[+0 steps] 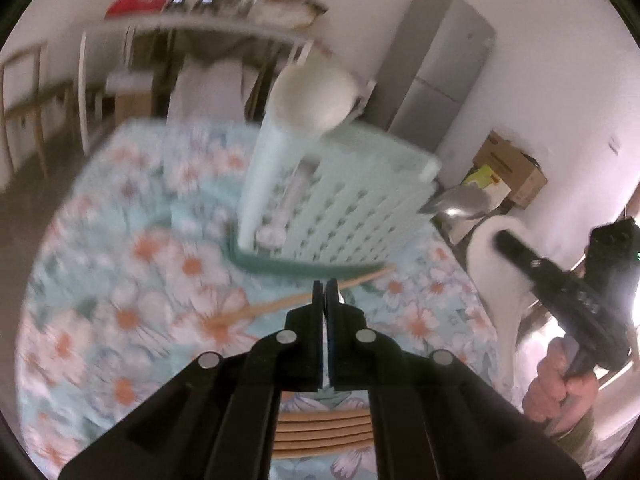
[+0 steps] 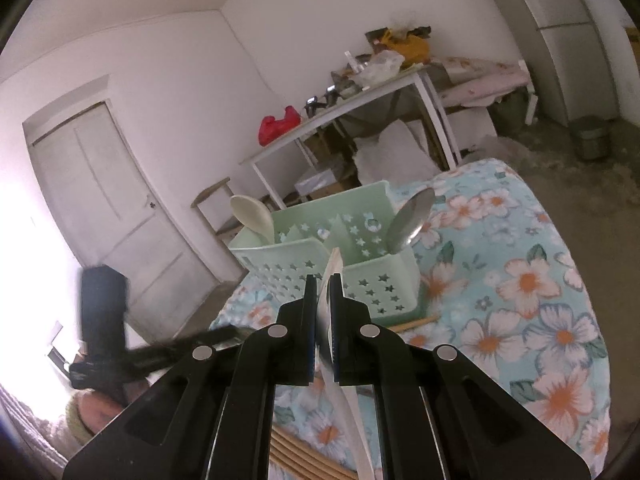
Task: Organize utensils
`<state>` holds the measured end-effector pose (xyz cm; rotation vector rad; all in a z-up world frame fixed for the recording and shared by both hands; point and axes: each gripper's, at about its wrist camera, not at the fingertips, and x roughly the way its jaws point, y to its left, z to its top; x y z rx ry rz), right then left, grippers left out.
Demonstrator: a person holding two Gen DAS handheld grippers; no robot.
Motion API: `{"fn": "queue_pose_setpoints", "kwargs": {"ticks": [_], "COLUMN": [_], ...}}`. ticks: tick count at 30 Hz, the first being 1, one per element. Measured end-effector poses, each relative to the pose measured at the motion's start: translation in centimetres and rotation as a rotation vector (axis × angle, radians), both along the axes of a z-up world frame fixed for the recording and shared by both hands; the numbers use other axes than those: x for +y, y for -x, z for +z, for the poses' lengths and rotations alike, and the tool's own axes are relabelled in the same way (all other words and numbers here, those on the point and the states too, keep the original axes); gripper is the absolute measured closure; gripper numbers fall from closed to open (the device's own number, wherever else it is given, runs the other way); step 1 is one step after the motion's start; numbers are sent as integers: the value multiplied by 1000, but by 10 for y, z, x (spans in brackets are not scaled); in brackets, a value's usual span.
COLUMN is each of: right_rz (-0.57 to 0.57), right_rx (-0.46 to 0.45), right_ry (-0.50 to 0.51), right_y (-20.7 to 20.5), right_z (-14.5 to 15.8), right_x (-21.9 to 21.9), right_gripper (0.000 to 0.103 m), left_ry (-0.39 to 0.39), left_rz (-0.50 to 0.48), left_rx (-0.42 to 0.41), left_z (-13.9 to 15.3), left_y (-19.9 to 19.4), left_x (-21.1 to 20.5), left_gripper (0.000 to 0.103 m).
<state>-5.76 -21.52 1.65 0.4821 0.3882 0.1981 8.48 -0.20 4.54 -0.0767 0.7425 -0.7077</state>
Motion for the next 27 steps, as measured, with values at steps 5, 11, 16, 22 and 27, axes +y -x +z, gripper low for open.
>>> {"fn": "queue_pose_setpoints", "kwargs": {"ticks": [5, 11, 16, 22, 27], "right_rz": [-11, 5, 9, 8, 9], "right_rx": [-5, -2, 6, 12, 14], "right_ry": [19, 24, 26, 23, 16], "right_y": [7, 6, 4, 3, 2], "right_z": [7, 8, 8, 8, 7], "right_x": [2, 4, 6, 5, 4], "right_gripper": [98, 98, 98, 98, 98], "left_ry": [19, 95, 26, -114, -246], "left_rz": [7, 57, 130, 199, 202], "left_rx": [-176, -383, -543, -680, -727], "left_z": [50, 119, 149, 145, 121], "left_y": [20, 29, 24, 13, -4], "left_x": [11, 36, 36, 19, -2], "left_gripper": [102, 102, 102, 102, 102]}}
